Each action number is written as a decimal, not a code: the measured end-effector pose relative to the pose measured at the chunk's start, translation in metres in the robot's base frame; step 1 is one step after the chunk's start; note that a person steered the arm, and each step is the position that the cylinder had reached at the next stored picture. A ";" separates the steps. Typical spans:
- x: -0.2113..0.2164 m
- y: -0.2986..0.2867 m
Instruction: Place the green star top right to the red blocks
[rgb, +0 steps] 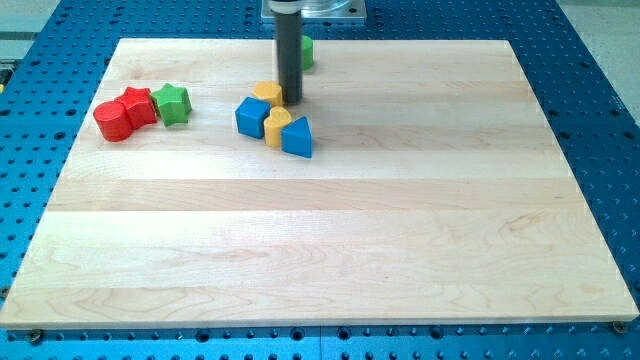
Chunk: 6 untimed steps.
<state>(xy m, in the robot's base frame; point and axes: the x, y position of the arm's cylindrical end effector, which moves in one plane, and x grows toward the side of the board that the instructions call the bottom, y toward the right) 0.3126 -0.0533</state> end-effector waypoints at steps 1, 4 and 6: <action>-0.016 -0.002; 0.043 -0.074; 0.086 -0.109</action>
<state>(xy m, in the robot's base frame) 0.3989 -0.1619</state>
